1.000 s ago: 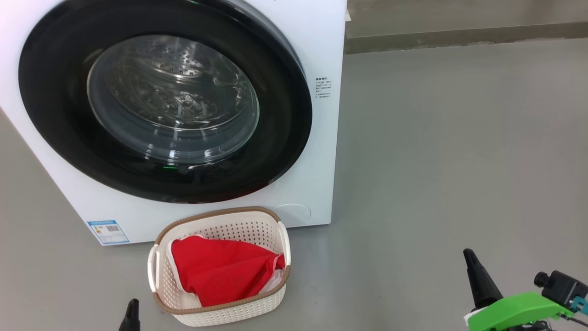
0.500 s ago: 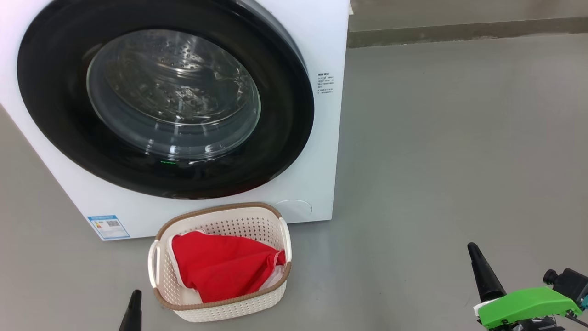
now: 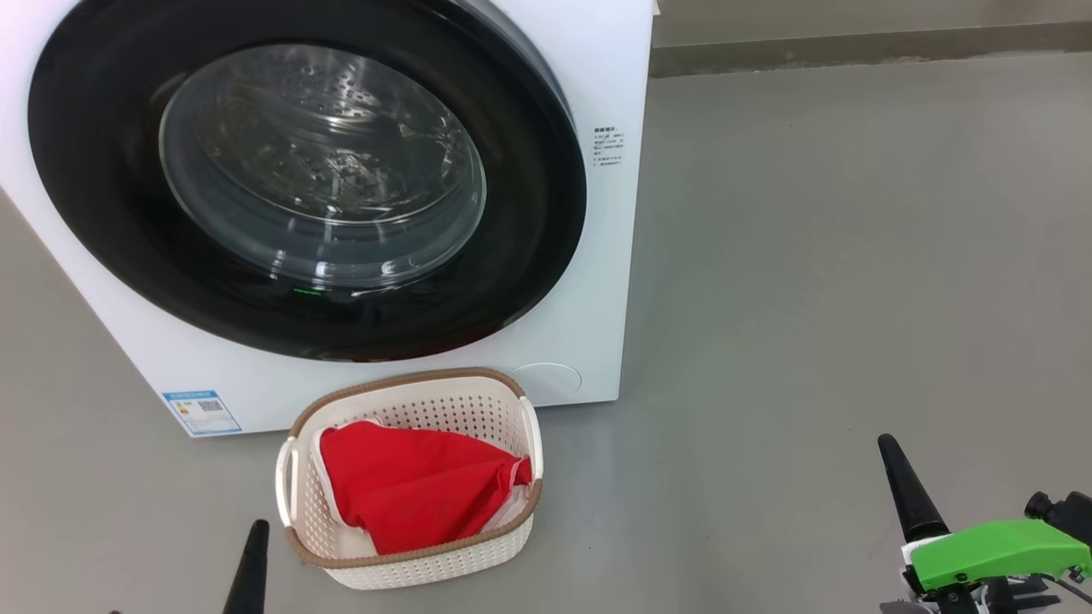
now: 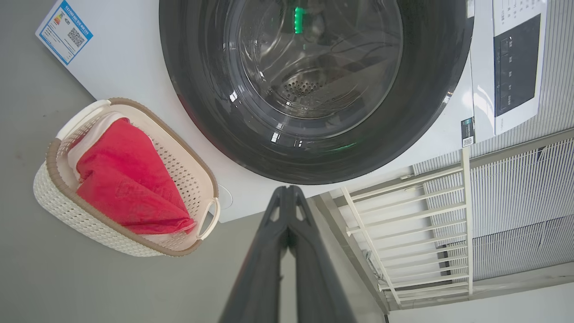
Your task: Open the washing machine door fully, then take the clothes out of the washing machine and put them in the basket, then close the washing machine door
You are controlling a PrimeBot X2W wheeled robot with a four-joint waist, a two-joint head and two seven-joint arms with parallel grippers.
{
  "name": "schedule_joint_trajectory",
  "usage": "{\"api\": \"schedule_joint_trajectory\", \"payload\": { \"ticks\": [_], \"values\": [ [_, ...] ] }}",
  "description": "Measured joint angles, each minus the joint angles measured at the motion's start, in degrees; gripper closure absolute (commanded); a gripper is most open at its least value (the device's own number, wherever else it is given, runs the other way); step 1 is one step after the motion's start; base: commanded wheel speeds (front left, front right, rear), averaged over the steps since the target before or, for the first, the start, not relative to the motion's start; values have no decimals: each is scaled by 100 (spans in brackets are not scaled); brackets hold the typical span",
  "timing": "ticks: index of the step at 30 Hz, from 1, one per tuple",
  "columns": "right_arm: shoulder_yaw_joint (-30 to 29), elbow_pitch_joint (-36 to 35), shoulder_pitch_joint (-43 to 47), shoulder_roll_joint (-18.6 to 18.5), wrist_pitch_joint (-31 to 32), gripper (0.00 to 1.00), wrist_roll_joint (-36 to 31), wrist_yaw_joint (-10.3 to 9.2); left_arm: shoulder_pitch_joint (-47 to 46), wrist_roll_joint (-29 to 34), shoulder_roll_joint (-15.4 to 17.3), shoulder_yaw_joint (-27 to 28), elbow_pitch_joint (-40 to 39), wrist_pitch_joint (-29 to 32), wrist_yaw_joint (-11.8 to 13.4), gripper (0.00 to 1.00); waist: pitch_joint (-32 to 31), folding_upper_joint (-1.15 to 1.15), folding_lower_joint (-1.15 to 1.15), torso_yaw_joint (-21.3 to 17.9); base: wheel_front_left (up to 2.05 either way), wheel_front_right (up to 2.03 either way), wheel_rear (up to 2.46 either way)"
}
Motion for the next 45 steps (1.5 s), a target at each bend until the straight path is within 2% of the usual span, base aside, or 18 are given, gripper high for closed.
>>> {"api": "schedule_joint_trajectory", "payload": {
  "ticks": [34,45],
  "values": [
    [-248,-203,-204,-1,553,100,2148,0,-530,-2288,34,-66,125,553,-49,100,189,0,0,56,0,0,0],
    [-261,-215,-215,-1,555,100,2234,0,-550,-2348,42,-69,130,554,-49,100,191,0,0,57,0,0,0]
  ]
}}
